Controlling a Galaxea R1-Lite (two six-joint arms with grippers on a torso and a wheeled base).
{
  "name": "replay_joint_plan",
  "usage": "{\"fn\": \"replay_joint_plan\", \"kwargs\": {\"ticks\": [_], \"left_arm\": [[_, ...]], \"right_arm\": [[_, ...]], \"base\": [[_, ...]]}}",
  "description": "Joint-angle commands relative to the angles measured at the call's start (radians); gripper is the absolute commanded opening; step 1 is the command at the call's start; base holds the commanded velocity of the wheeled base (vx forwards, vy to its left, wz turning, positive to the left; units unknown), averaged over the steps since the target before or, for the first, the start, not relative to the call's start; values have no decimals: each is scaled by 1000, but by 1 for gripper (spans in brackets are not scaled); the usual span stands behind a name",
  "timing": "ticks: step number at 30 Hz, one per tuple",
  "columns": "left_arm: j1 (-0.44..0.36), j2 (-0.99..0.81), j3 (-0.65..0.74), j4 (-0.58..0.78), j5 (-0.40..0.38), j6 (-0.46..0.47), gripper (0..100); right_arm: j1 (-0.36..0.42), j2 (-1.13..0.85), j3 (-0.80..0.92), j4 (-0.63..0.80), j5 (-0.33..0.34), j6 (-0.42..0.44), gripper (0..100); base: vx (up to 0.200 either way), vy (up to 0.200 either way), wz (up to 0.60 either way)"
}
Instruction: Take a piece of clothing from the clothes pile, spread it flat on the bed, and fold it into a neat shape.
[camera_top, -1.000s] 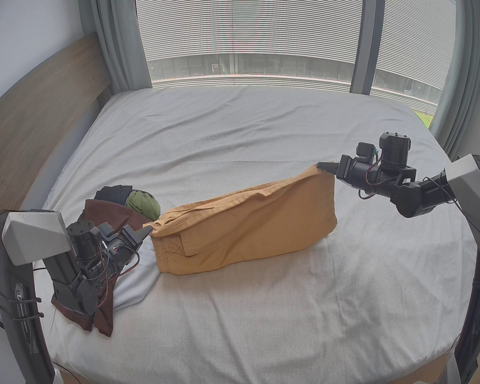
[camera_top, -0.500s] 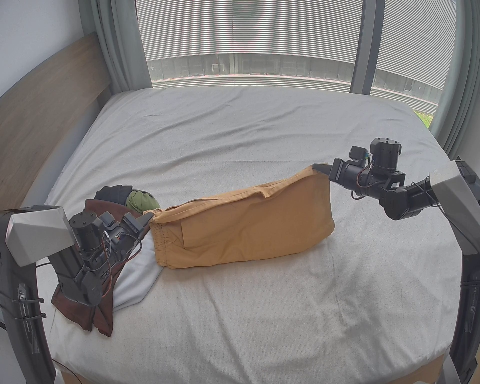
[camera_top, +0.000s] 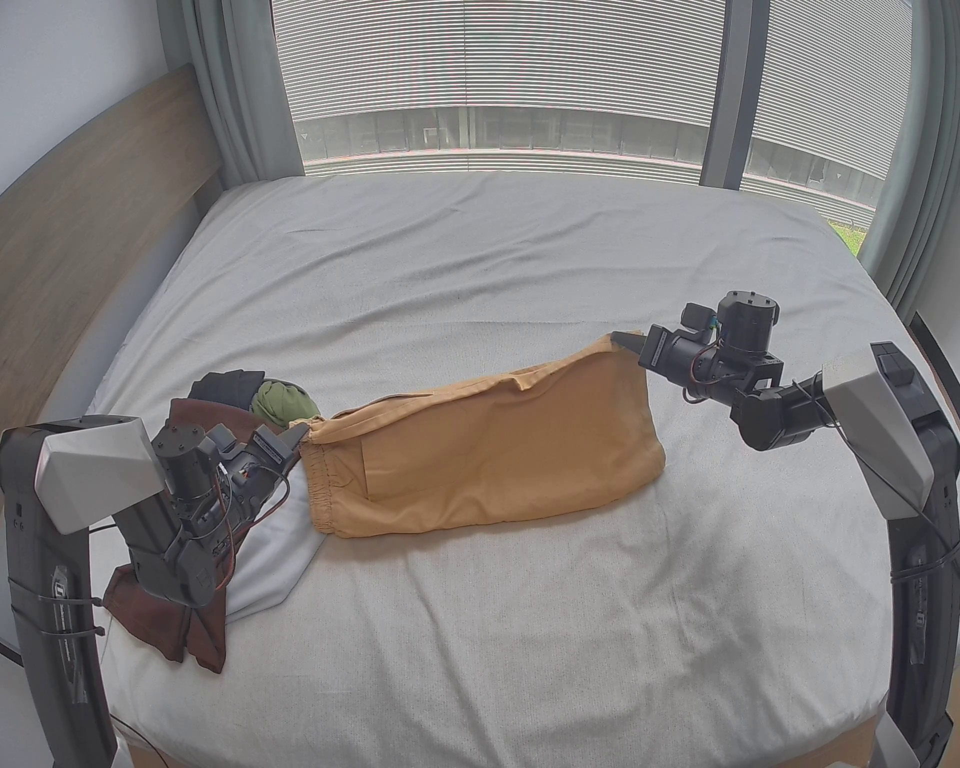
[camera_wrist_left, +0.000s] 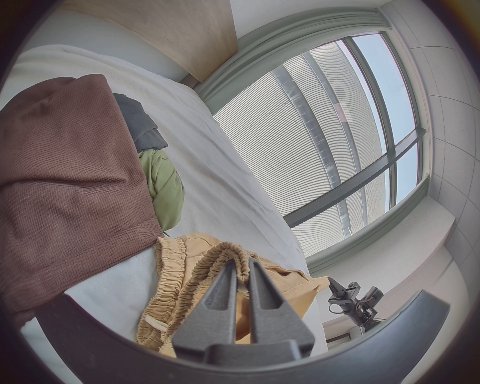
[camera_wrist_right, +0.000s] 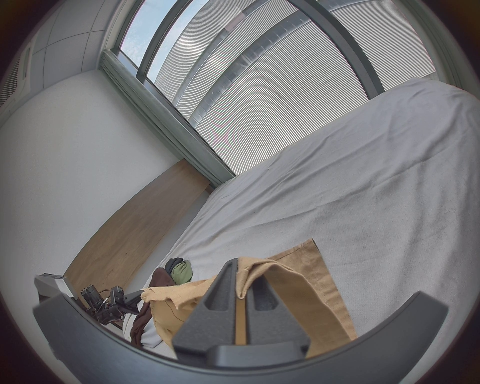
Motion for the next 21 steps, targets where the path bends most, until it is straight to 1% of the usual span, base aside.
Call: {"fn": "replay_joint_plan", "kwargs": {"ticks": [1, 9, 10, 12, 13, 16, 18, 21], "left_arm": [[2, 15, -6, -1, 2, -1, 0], [2, 24, -12, 1, 13, 1, 0], [1, 24, -12, -1, 13, 1, 100], [1, 24, -12, -1, 13, -1, 100], [2, 24, -14, -1, 13, -1, 100], [11, 24, -17, -1, 13, -1, 100], [19, 23, -19, -1, 18, 8, 100], [20, 14, -16, -1, 44, 21, 100]], "right_arm": [[0, 30, -6, -3, -1, 1, 0], [-1, 72, -65, -9, -1, 3, 0], [-1, 76, -71, -9, -1, 3, 0], [-1, 76, -74, -17, 1, 1, 0], [-1, 78, -80, -26, 1, 1, 100], [2, 124, -146, -66, -11, 19, 100], [2, 161, -194, -90, -56, 52, 100], [0, 164, -218, -121, -71, 82, 100]], "base": [[0, 0, 0], [0, 0, 0], [0, 0, 0], [0, 0, 0], [0, 0, 0], [0, 0, 0], [0, 0, 0], [0, 0, 0]]}}
